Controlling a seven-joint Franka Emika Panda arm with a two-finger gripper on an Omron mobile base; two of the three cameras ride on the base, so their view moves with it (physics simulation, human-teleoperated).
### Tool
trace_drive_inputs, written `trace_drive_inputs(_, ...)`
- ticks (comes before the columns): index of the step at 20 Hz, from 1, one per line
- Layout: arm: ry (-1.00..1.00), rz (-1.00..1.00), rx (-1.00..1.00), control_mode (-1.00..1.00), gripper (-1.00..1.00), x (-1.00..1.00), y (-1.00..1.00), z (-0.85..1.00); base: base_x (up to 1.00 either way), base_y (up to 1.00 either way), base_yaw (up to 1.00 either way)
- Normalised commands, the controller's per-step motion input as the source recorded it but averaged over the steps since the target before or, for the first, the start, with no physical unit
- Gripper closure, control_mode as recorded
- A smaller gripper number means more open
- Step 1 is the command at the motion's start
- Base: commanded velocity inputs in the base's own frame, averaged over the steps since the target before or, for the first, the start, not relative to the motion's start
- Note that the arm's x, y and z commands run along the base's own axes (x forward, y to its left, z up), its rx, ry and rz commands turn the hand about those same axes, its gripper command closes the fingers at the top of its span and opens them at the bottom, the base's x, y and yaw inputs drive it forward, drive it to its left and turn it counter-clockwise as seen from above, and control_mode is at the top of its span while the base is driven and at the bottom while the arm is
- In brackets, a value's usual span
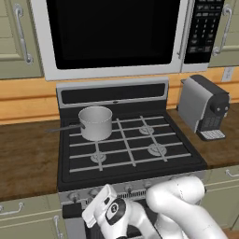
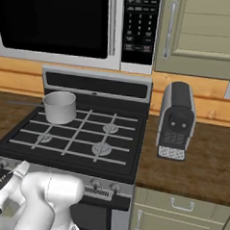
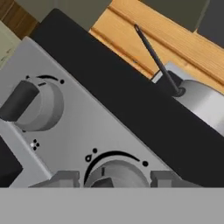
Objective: Turn off the rear left burner of the stove.
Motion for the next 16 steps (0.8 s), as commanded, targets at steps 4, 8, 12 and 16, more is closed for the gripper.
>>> trace_drive_inputs(4, 0.00, -0.20, 0.51, -1.00, 1.00, 0.00, -0.42, 0.12, 0.00, 0.00, 0.00)
trace_drive_inputs(8, 0.00, -0.30, 0.64, -1.00, 1.00, 0.00, -0.45, 0.14, 0.00, 0.00, 0.00)
trace_drive_inputs(12, 0.00, -0.32, 0.65, -1.00, 1.00, 0.00, -0.44, 0.22, 0.00, 0.00, 0.00)
trace_drive_inputs(16, 0.00, -0.33, 0.65, -1.00, 1.00, 0.00, -0.45, 0.30, 0.00, 0.00, 0.00)
